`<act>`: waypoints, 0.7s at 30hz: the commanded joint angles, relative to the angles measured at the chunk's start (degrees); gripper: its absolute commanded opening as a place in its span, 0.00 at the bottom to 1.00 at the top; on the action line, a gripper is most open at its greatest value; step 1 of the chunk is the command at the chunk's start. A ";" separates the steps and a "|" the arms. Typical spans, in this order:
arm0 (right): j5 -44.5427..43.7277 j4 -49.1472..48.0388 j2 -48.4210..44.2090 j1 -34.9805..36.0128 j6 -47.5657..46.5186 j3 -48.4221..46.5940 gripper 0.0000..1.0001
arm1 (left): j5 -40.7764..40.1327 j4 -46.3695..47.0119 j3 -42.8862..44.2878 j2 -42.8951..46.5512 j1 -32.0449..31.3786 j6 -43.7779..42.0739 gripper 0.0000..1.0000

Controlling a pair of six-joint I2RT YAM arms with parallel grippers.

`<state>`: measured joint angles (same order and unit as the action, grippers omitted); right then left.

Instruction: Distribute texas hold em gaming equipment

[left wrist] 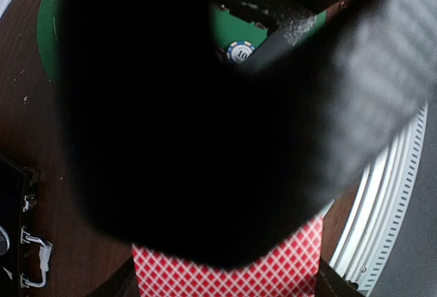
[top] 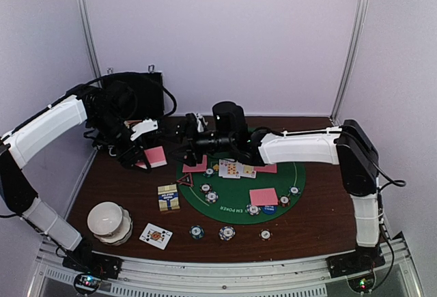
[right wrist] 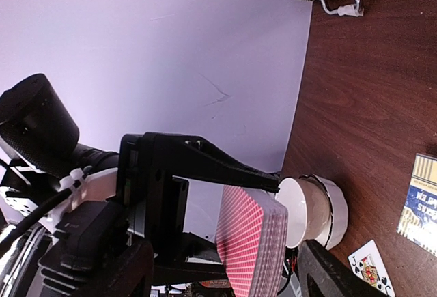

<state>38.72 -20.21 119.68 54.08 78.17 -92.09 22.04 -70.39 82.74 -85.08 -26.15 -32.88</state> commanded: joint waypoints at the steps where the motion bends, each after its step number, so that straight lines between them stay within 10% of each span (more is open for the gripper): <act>1: 2.97 0.62 2.17 0.88 -0.28 -2.49 0.74 | 1.26 1.47 2.38 -1.04 -0.48 -0.60 0.00; 21: 7.69 4.67 6.57 1.67 0.81 -5.96 0.59 | 1.97 1.34 2.95 -1.09 -1.14 -1.22 0.00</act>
<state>44.99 -16.84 126.45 55.64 79.77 -96.62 22.15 -70.59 83.29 -85.95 -27.00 -33.15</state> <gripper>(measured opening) 0.599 0.666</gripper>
